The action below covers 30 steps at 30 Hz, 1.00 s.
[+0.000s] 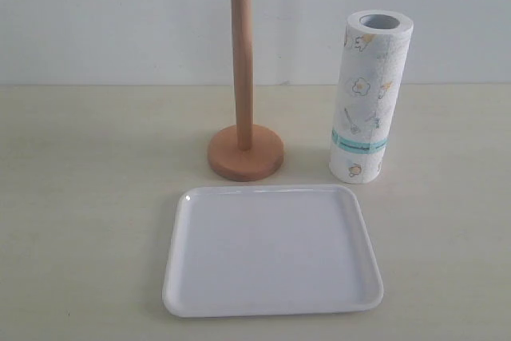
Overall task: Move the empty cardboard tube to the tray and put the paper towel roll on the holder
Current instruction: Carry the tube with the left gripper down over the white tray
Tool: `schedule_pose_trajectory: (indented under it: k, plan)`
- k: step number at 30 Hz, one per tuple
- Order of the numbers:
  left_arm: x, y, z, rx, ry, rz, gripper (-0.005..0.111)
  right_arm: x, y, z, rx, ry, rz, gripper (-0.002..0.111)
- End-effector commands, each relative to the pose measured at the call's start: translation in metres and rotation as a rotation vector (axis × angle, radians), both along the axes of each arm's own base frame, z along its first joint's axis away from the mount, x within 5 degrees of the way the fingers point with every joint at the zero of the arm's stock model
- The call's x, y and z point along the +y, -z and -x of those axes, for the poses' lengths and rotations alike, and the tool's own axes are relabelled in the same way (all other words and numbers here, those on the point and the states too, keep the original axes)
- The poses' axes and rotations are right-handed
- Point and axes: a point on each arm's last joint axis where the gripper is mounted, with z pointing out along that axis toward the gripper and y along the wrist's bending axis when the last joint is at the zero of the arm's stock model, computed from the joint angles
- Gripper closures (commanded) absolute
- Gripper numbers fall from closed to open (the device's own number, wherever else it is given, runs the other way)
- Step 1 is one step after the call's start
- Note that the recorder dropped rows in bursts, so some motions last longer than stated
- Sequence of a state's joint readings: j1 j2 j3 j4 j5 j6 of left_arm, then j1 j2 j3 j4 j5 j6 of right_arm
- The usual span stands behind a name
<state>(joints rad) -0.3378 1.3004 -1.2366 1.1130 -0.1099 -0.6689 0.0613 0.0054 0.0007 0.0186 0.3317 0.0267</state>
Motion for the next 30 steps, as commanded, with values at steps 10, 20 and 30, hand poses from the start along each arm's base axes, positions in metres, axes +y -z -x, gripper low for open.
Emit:
schedule_pose_trajectory:
  k: [10, 20, 30]
  plan:
    - [0.010, 0.052, 0.030, 0.142, -0.100, -0.148, 0.103, 0.000, -0.001, 0.000, -0.010, 0.002, 0.004, 0.108]
    - [-0.068, 0.147, 0.029, 0.343, 0.053, -0.708, 0.103, 0.000, -0.001, 0.000, -0.010, 0.002, 0.004, 0.108]
    - [-0.153, 0.255, 0.030, 0.524, 0.261, -0.959, 0.103, 0.000, -0.003, 0.000, -0.030, 0.003, 0.003, 0.108]
